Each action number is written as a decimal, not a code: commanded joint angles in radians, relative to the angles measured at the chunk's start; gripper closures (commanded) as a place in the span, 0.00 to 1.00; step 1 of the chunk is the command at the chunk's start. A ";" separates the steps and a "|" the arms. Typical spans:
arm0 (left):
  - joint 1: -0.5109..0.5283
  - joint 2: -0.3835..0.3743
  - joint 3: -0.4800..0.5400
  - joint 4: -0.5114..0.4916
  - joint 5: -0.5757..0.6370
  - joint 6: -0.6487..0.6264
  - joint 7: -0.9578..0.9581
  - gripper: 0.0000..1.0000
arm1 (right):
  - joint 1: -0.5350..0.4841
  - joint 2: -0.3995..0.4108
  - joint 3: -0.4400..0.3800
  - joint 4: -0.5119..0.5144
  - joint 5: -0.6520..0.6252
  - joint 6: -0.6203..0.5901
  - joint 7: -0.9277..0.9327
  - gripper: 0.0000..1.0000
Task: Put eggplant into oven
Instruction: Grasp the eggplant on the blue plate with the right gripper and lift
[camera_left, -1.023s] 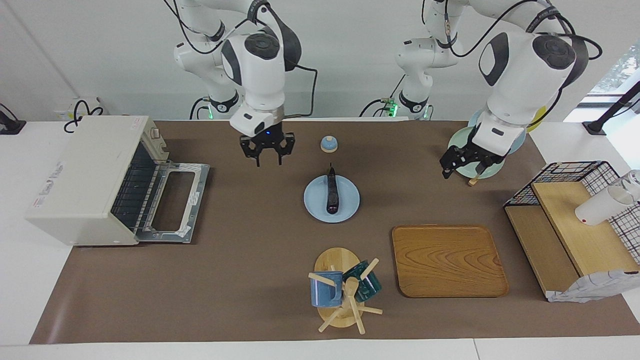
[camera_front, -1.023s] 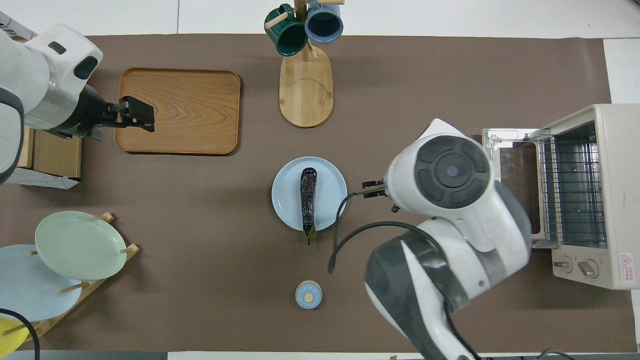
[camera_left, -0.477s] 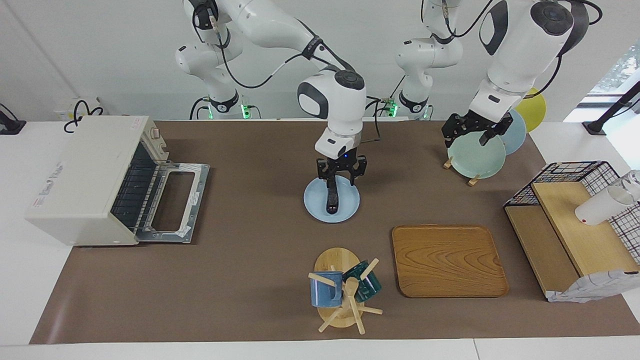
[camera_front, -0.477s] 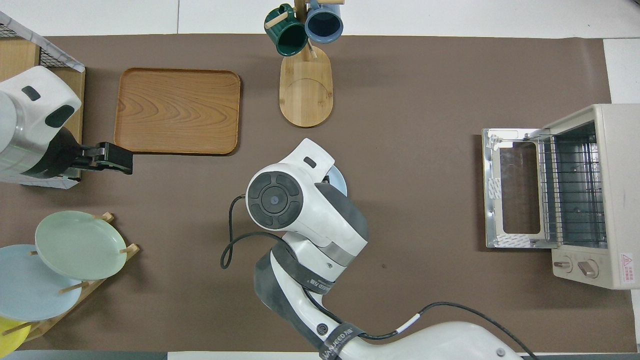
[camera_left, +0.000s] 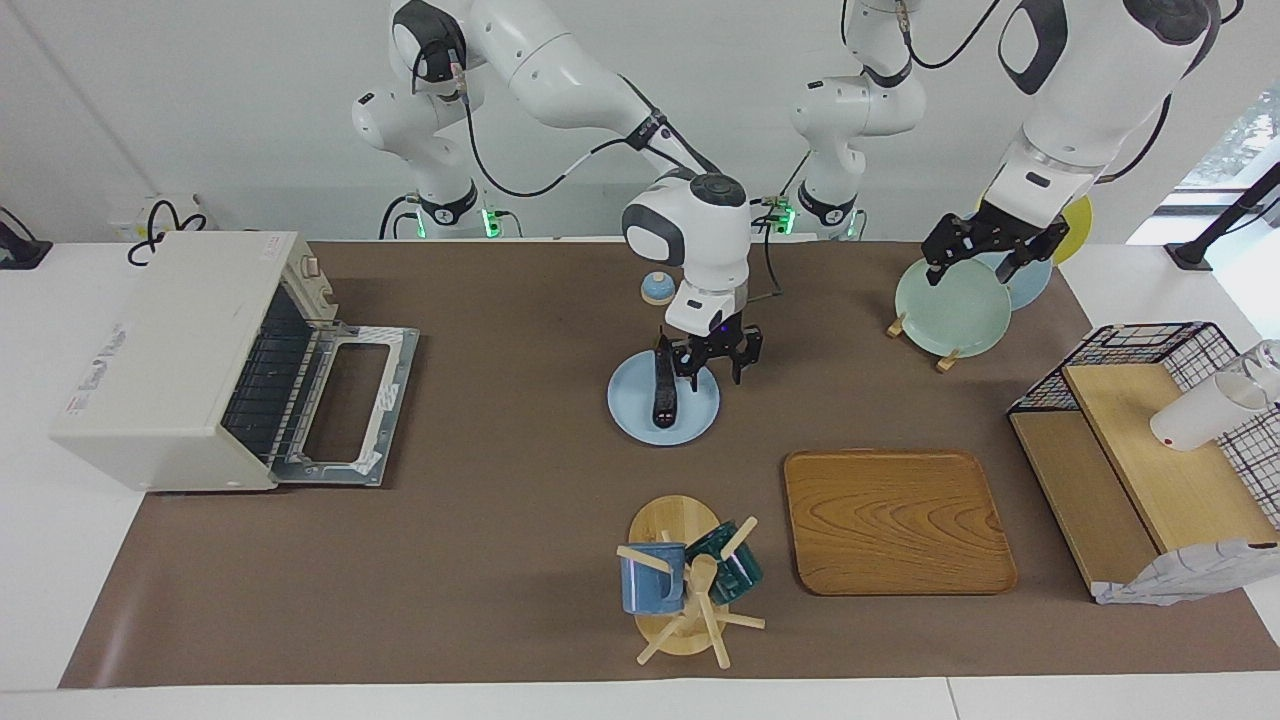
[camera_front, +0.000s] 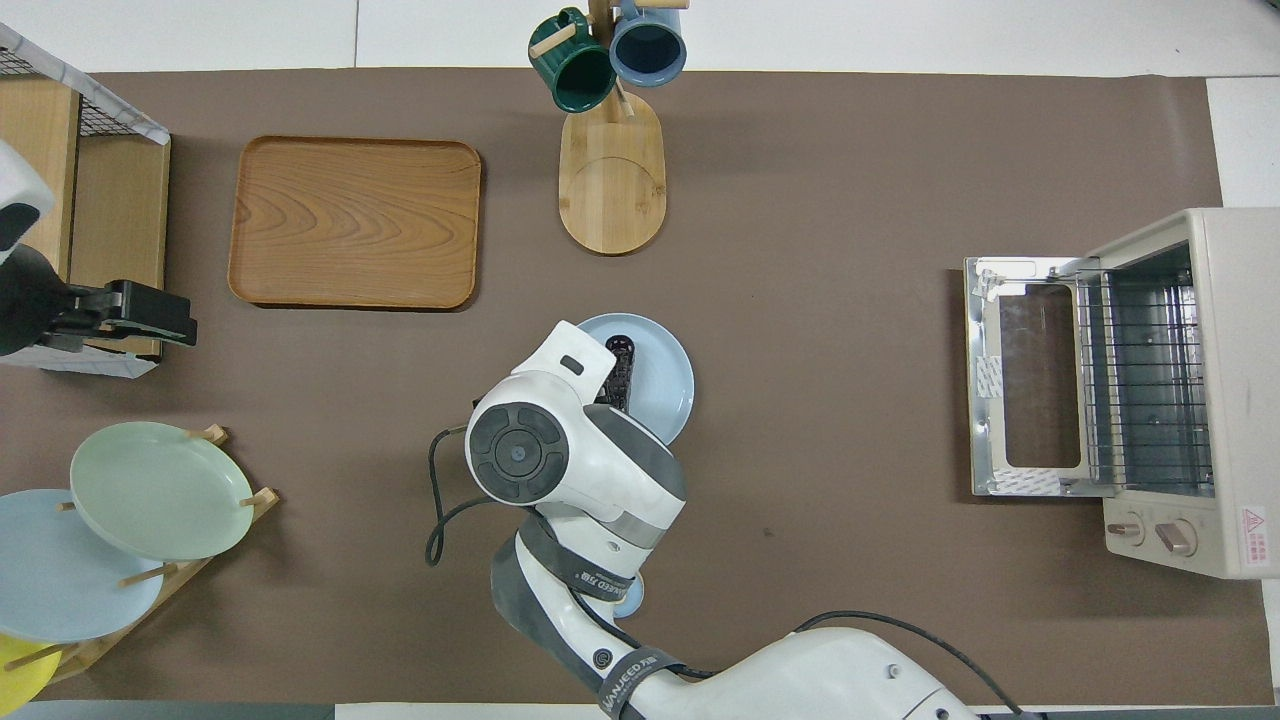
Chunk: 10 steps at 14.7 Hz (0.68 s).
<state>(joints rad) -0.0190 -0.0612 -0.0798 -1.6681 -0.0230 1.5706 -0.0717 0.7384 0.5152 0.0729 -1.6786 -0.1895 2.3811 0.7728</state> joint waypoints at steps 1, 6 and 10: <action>-0.050 0.014 0.028 0.059 0.011 -0.072 -0.068 0.00 | 0.019 -0.021 -0.002 -0.076 -0.039 0.036 0.029 0.38; -0.044 -0.015 0.029 -0.002 0.012 -0.049 -0.033 0.00 | 0.018 -0.047 -0.004 -0.193 -0.051 0.119 0.023 0.67; -0.039 -0.008 0.029 0.007 0.011 -0.024 -0.028 0.00 | 0.015 -0.049 -0.007 -0.184 -0.086 0.084 0.014 1.00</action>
<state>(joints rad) -0.0480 -0.0607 -0.0635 -1.6504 -0.0231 1.5263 -0.1087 0.7607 0.4784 0.0671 -1.8276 -0.2458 2.4827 0.7735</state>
